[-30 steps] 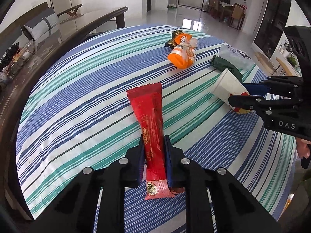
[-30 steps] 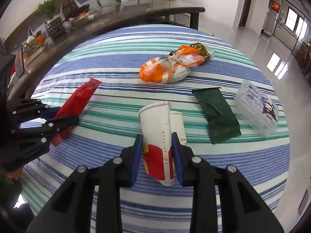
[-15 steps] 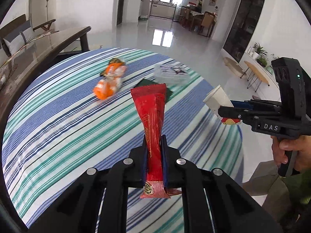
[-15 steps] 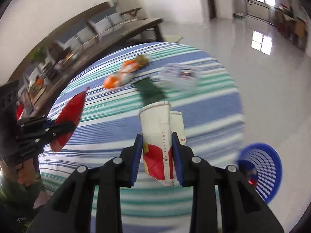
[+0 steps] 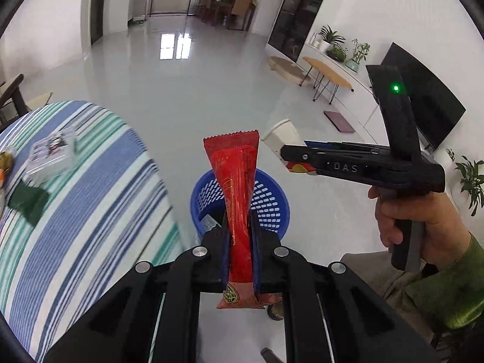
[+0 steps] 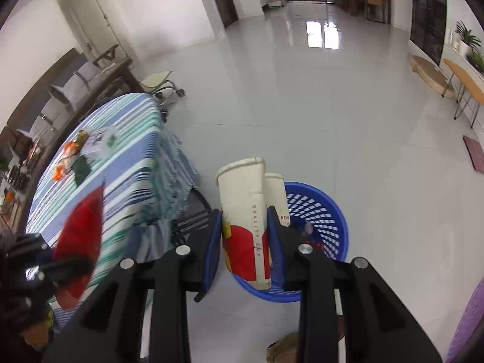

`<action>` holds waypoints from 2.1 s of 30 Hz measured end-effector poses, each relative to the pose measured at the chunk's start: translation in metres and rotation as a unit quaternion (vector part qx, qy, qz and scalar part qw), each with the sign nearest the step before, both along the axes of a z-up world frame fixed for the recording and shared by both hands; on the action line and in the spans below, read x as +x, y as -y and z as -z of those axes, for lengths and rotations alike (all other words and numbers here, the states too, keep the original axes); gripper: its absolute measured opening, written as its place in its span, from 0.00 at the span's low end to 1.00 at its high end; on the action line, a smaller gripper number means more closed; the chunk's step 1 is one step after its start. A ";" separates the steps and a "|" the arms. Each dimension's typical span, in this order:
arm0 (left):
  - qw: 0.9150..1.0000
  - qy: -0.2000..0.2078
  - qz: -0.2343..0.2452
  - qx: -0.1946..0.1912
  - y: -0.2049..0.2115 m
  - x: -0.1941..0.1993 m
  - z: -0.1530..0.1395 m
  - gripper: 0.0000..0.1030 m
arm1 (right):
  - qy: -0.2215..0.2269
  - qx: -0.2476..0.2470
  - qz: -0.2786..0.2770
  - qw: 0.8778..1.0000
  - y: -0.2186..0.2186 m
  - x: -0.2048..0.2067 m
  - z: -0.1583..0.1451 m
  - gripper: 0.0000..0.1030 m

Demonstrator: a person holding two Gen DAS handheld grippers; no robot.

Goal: Collect trash
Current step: 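Carry the red wrapper and paper cup to the wastebasket and open both tools, then return both tools to the table above the orange bag and green cloth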

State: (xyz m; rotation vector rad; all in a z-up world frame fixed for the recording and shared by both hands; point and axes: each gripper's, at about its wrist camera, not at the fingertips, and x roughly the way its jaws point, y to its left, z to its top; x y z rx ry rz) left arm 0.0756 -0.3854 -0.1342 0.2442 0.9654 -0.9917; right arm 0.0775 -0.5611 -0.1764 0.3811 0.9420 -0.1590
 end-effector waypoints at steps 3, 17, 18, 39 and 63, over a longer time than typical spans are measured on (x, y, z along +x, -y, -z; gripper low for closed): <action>1.000 -0.008 0.012 0.006 0.042 -0.001 0.022 0.10 | -0.002 0.024 0.021 0.999 0.024 0.001 0.017 0.29; 0.997 -0.041 -0.018 0.055 0.125 0.040 0.122 0.12 | -0.005 0.097 0.080 0.992 0.087 0.004 0.068 0.41; 0.997 -0.043 -0.020 0.055 0.129 0.043 0.127 0.23 | -0.006 0.095 0.086 0.992 0.089 0.004 0.070 0.41; 0.992 0.086 -0.083 0.043 -0.065 -0.003 0.017 0.93 | 0.085 -0.111 -0.009 0.990 -0.065 0.015 -0.006 0.86; 0.947 0.062 -0.296 0.105 -0.306 0.123 0.050 0.95 | 0.025 -0.122 -0.201 0.972 -0.316 0.099 0.023 0.94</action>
